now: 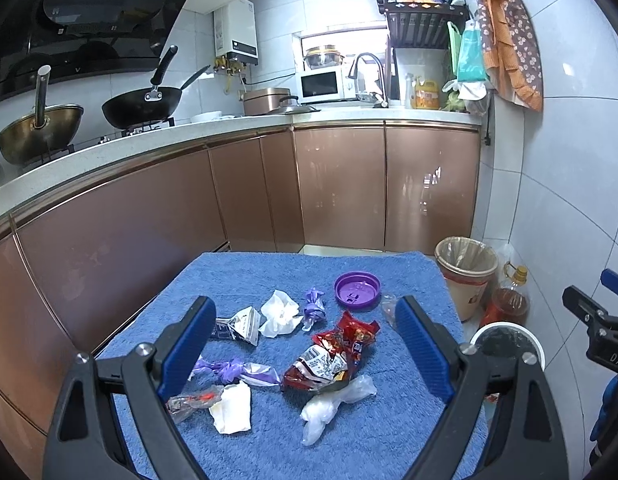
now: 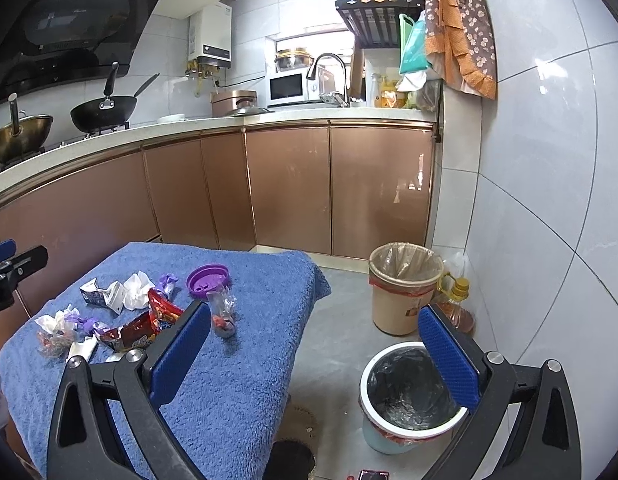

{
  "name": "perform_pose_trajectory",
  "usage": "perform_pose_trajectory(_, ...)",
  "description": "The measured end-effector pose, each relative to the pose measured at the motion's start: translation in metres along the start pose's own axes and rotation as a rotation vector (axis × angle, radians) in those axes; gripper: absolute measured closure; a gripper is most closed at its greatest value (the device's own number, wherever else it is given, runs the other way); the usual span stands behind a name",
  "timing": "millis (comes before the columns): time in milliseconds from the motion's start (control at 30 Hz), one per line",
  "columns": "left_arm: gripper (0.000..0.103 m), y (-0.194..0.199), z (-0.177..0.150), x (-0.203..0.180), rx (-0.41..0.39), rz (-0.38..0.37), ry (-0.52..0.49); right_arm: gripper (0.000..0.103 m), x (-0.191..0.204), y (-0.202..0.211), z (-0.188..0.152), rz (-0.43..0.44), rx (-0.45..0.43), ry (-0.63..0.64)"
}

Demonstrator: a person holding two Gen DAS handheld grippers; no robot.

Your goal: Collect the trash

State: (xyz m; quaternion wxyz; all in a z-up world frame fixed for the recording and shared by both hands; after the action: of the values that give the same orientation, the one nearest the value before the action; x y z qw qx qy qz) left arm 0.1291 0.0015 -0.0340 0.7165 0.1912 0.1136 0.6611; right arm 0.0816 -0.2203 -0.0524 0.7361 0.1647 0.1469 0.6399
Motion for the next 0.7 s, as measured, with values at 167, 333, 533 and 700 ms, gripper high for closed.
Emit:
perform_pose_trajectory(167,0.012,-0.013,-0.006,-0.002,0.032,-0.021,-0.005,0.009,0.005,-0.009,0.004,0.015,0.013,0.017)
perform_pose_trajectory(333,0.012,-0.026,-0.015,0.004,0.074,-0.031,-0.001,0.013,0.013,-0.019,0.005,0.040,0.029,0.036)
perform_pose_trajectory(533,0.012,-0.040,-0.023,0.025,0.104,-0.027,0.018,0.022,0.028,-0.032,0.002,0.085,0.058,0.061)
perform_pose_trajectory(700,0.012,-0.055,-0.029,0.052,0.149,-0.011,0.052,0.029,0.042,-0.047,-0.003,0.133,0.100,0.088)
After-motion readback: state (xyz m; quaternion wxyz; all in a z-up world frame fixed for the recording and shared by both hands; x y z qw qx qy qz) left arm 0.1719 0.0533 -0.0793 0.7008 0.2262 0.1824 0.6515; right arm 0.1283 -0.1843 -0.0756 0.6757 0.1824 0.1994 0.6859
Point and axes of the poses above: each gripper's, at about its wrist camera, not at the fingertips, and y roughly against the way its jaws point, x to its left, z to its top, the point moved 9 cm from there along -y, roughly the way its jaws point
